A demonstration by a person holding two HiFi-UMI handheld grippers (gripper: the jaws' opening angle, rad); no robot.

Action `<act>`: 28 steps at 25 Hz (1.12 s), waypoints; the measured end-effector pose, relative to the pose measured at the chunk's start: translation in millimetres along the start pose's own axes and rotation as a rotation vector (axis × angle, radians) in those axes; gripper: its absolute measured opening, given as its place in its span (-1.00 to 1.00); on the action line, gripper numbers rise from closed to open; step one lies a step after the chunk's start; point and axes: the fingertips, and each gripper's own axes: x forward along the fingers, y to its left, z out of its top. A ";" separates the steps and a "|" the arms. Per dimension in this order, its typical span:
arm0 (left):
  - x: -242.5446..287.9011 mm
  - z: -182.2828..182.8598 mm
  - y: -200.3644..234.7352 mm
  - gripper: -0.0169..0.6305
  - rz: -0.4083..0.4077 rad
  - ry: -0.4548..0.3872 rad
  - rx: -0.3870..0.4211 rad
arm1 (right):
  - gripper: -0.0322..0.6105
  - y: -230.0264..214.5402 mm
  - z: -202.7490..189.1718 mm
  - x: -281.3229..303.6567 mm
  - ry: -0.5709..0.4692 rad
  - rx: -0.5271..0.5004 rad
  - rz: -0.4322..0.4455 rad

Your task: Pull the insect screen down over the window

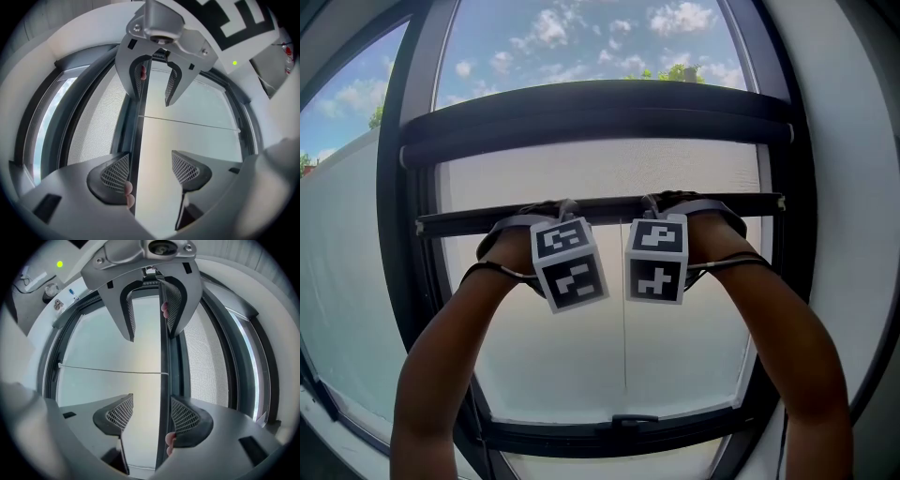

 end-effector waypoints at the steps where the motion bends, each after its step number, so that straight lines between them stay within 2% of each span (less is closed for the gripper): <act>1: 0.5 -1.1 -2.9 -0.06 -0.007 0.002 0.001 | -0.12 2.8 0.7 0.5 0.003 -0.003 0.007; 6: 2.0 -4.7 -23.5 -0.06 -0.036 0.009 0.003 | -0.12 23.8 3.1 1.2 0.001 -0.007 0.043; 12: 5.1 -9.6 -60.2 -0.09 -0.052 0.019 0.028 | -0.11 62.3 3.8 2.2 0.010 -0.062 0.075; 16: 6.2 -9.3 -68.3 -0.09 -0.056 0.005 0.030 | -0.11 70.8 4.4 2.3 -0.008 -0.042 0.085; 20: 6.7 -11.3 -77.3 -0.09 -0.105 -0.014 0.001 | -0.11 79.1 8.2 2.9 -0.029 -0.011 0.110; 25: 10.8 -15.1 -128.2 -0.09 -0.192 -0.019 -0.019 | -0.12 129.7 11.3 4.7 -0.056 -0.003 0.185; 28: 13.7 -13.9 -145.5 -0.09 -0.200 -0.019 -0.024 | -0.12 147.4 9.3 5.5 -0.073 0.005 0.194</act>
